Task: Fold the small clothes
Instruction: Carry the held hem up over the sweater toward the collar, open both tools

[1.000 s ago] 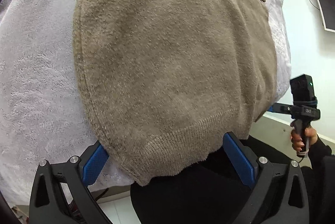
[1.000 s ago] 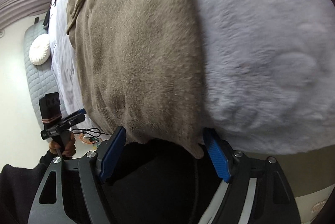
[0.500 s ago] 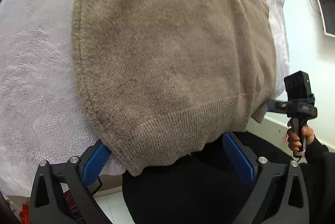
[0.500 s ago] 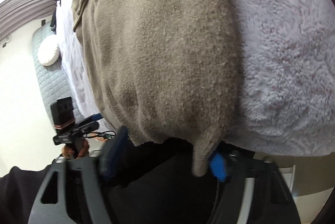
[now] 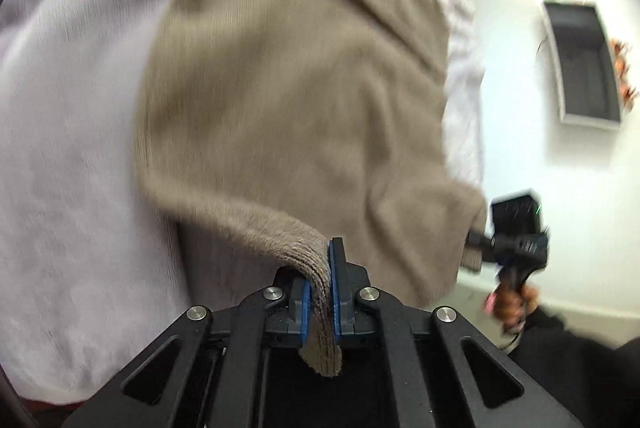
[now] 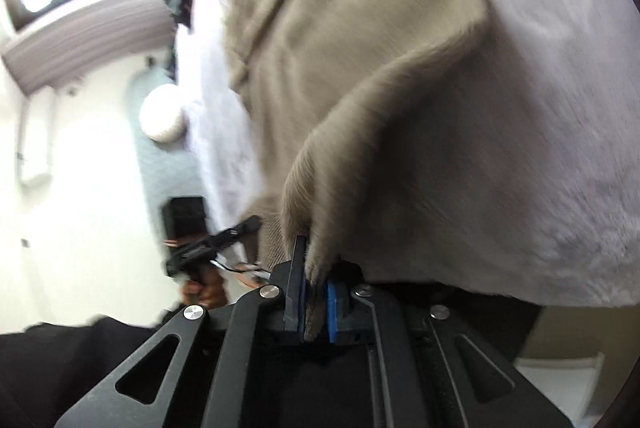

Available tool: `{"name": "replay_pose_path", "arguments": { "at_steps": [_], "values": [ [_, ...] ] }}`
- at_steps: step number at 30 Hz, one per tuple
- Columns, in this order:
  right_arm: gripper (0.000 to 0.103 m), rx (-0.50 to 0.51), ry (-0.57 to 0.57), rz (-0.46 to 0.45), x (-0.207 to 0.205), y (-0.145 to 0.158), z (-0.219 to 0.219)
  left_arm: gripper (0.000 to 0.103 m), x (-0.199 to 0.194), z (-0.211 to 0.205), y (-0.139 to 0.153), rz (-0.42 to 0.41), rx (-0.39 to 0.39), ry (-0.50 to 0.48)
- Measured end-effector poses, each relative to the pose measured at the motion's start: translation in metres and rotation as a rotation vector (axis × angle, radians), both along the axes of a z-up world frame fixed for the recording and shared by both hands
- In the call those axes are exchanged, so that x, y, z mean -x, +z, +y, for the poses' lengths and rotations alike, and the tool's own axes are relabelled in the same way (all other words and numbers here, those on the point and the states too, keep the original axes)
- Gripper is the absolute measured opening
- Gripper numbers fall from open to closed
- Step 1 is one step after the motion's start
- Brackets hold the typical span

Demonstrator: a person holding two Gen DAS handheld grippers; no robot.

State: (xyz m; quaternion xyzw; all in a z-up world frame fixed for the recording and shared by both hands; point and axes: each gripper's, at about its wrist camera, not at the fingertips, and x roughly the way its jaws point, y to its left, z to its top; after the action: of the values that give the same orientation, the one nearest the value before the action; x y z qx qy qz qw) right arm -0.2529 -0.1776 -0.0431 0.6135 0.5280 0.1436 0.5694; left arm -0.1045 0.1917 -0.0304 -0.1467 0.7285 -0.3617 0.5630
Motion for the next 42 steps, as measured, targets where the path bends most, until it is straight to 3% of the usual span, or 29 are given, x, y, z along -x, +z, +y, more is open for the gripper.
{"name": "replay_pose_path", "arguments": {
  "at_steps": [8, 15, 20, 26, 32, 36, 39, 42],
  "values": [
    [0.008, -0.1, -0.206, -0.171, -0.043, 0.025, -0.029, 0.009, -0.062, -0.01, 0.026, -0.094, 0.083, 0.124],
    [0.008, -0.153, -0.317, -0.339, -0.099, 0.051, -0.063, 0.009, -0.127, -0.045, 0.057, -0.212, 0.182, 0.212],
    [0.008, -0.136, -0.358, -0.397, -0.151, 0.056, -0.1, 0.009, -0.182, -0.076, 0.058, -0.285, 0.177, 0.226],
    [0.008, -0.108, -0.401, -0.338, -0.204, 0.028, -0.142, 0.009, -0.236, -0.111, 0.029, -0.312, 0.11, 0.236],
    [0.008, -0.063, -0.428, -0.191, -0.233, -0.028, -0.17, 0.009, -0.265, -0.138, -0.017, -0.346, -0.064, 0.195],
    [0.008, -0.074, -0.467, -0.132, -0.24, -0.054, -0.18, 0.01, -0.276, -0.147, -0.04, -0.319, -0.161, 0.178],
    [0.012, -0.084, -0.481, -0.102, -0.245, -0.065, -0.183, 0.019, -0.278, -0.149, -0.043, -0.315, -0.196, 0.176],
    [0.012, -0.091, -0.498, -0.092, -0.243, -0.063, -0.188, 0.02, -0.277, -0.151, -0.033, -0.349, -0.226, 0.178]
  ]
}}
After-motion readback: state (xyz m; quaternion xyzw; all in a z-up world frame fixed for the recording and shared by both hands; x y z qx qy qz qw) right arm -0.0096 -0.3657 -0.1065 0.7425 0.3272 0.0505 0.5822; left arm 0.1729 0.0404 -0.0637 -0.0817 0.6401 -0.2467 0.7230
